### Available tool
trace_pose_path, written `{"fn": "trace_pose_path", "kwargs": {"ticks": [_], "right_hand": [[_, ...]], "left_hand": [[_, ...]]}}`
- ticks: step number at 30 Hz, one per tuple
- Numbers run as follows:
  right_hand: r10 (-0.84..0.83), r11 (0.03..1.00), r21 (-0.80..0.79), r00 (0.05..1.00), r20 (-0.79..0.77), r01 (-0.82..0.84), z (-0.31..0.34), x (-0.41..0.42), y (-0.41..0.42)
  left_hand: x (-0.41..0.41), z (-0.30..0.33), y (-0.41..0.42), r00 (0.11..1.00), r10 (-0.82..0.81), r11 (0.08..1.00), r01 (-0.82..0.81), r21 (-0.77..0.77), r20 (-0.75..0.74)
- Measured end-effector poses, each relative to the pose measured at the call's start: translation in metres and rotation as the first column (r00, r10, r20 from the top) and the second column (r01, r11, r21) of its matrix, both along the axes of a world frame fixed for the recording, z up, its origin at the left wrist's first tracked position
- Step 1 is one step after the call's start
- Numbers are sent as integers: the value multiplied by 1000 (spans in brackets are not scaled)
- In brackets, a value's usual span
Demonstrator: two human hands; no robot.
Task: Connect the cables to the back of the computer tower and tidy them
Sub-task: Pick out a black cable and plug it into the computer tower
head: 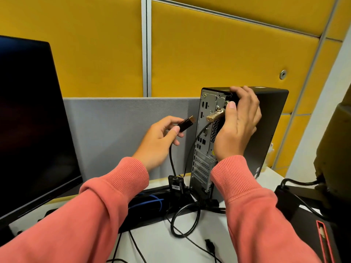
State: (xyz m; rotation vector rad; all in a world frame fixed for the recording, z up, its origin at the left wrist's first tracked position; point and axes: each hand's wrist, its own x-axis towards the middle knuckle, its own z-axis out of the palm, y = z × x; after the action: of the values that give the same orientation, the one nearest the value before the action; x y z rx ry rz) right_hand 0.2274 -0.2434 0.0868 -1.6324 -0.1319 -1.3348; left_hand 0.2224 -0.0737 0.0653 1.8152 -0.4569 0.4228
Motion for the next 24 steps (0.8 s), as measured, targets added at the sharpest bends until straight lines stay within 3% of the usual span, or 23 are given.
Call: {"fn": "trace_pose_path", "kwargs": {"ticks": [7, 16, 24], "right_hand": [[23, 1000, 13, 1000, -10, -23, 2, -4, 0], [26, 999, 36, 1000, -13, -25, 3, -2, 2], [27, 999, 41, 1000, -4, -26, 4, -1, 2]], "left_hand": [[-2, 3, -1, 999, 26, 1000, -26, 8, -30], [1, 19, -9, 986, 83, 984, -104, -144, -148], [4, 23, -14, 988, 32, 988, -54, -145, -150]]}}
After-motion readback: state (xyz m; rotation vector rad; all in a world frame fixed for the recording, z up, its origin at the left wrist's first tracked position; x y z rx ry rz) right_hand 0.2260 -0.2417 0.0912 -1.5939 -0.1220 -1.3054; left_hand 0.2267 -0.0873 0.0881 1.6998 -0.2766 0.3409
